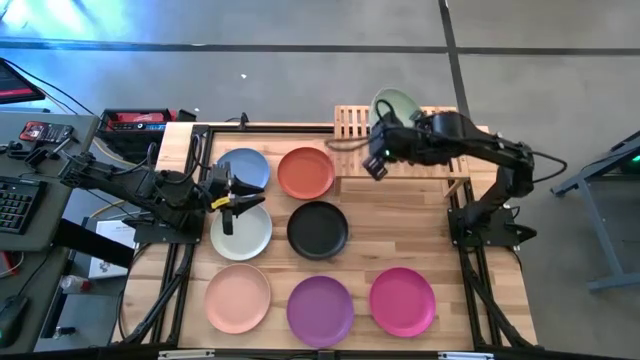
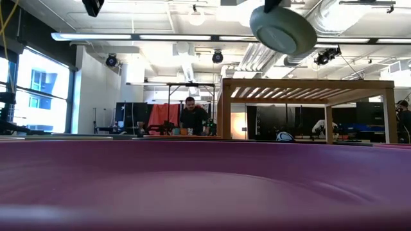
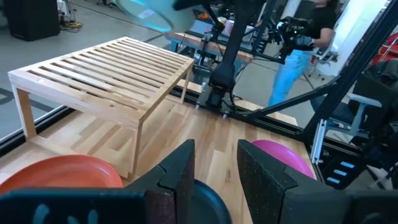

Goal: Place and stack plates onto a shelf
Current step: Put the green plate on the shelf

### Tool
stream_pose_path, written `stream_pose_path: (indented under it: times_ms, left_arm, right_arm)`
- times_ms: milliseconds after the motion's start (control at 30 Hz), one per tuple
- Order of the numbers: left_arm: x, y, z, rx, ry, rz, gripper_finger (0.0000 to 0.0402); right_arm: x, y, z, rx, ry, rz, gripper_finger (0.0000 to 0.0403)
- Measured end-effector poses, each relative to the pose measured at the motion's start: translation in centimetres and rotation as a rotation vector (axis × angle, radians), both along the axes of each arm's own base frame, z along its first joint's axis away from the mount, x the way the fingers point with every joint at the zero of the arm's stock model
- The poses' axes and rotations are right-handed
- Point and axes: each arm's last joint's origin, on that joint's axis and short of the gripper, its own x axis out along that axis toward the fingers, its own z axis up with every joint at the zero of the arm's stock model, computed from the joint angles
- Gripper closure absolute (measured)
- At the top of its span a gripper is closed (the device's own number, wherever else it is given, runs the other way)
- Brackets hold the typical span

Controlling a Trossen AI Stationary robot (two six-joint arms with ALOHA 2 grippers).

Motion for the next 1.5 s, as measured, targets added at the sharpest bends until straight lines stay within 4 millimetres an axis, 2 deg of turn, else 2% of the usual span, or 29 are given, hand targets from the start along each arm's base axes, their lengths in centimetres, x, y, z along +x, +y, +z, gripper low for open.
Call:
stream_pose_path:
  times_ms: [200,333,700,967,1100,1500]
  left_arm:
    - [0.0,0.0,0.0,0.001,0.0,0.002,0.0293]
    - [0.0,0.0,0.0,0.003,-0.001,0.016,0.0293]
    - [0.0,0.1,0.0,0.01,-0.003,0.051,0.0293]
    - [0.0,0.2,0.0,0.031,0.0,0.059,0.0293]
    - [0.0,0.2,0.0,0.035,0.0,0.075,0.0293]
    - [0.0,0.2,0.0,0.041,0.001,0.075,0.0293]
  right_arm:
    - [0.0,-2.7,-1.8,0.001,0.089,-0.078,0.0403]
    - [0.1,-4.0,-3.7,0.015,0.174,-0.113,0.0403]
    - [-0.3,-5.9,-9.6,0.068,0.394,-0.199,0.0403]
    - [-1.2,-7.2,-12.5,0.133,0.471,-0.294,0.0403]
    - [-1.5,-7.5,-13.1,0.155,0.493,-0.307,0.0403]
    - [-1.4,-8.7,-13.4,0.262,0.441,-0.255,0.0403]
